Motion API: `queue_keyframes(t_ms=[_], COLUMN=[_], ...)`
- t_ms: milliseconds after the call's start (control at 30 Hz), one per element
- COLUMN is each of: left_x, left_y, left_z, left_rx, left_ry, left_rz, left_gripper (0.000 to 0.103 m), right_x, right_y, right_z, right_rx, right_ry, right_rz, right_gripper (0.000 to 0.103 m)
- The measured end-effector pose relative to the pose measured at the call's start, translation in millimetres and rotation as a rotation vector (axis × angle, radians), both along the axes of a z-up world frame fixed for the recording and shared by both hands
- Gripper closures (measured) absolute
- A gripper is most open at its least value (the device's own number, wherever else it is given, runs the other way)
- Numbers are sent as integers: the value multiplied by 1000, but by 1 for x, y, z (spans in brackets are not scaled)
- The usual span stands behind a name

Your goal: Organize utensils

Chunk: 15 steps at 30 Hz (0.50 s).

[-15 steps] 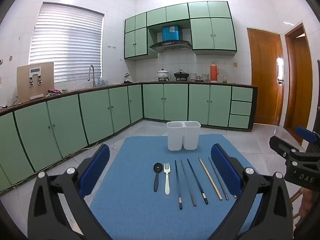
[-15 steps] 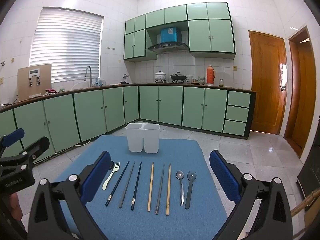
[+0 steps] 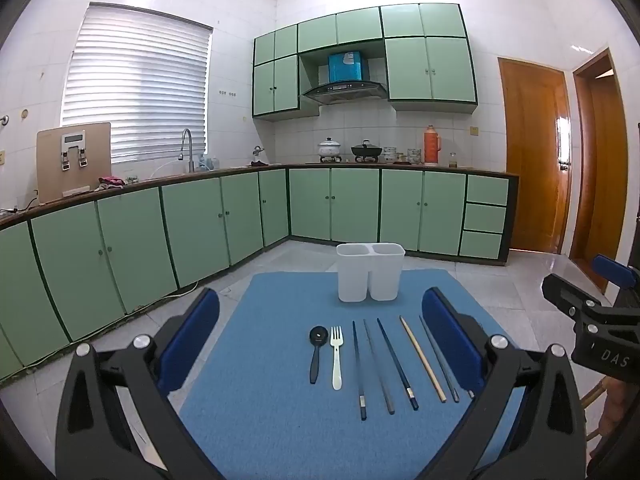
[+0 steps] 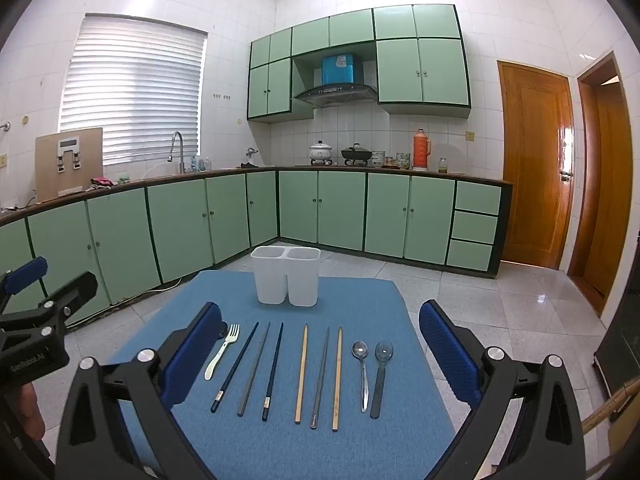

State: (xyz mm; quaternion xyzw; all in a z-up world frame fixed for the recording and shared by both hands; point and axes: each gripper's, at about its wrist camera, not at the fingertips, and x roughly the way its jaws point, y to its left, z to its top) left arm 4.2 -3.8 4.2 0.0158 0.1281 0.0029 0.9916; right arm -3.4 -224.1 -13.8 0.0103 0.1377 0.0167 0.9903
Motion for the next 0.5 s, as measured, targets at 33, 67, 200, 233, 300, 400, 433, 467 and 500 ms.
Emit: queue_keyframes(t_ms=[33, 67, 200, 233, 300, 400, 433, 467, 500], left_x=[-4, -4, -4, -5, -4, -4, -4, -4, -4], left_y=[4, 4, 6, 6, 7, 8, 8, 8, 8], left_z=[-4, -4, -3, -4, -4, -4, -3, -3, -3], left_rx=[-1, -1, -4, -4, -5, -6, -6, -7, -8], left_ry=[-1, -2, -3, -4, -3, -4, -3, -3, -3], left_rz=[0, 0, 1, 2, 3, 5, 2, 2, 2], left_gripper=[5, 5, 5, 5, 5, 5, 5, 5, 5], right_x=[0, 0, 0, 0, 0, -1, 0, 0, 0], right_y=[0, 0, 0, 0, 0, 0, 0, 0, 0], right_z=[0, 0, 0, 0, 0, 0, 0, 0, 0], right_rx=[1, 1, 0, 0, 0, -1, 0, 0, -1], right_ry=[0, 0, 0, 0, 1, 0, 1, 1, 1], right_rz=[0, 0, 1, 0, 1, 2, 1, 2, 1], right_gripper=[6, 6, 6, 6, 6, 6, 6, 6, 6])
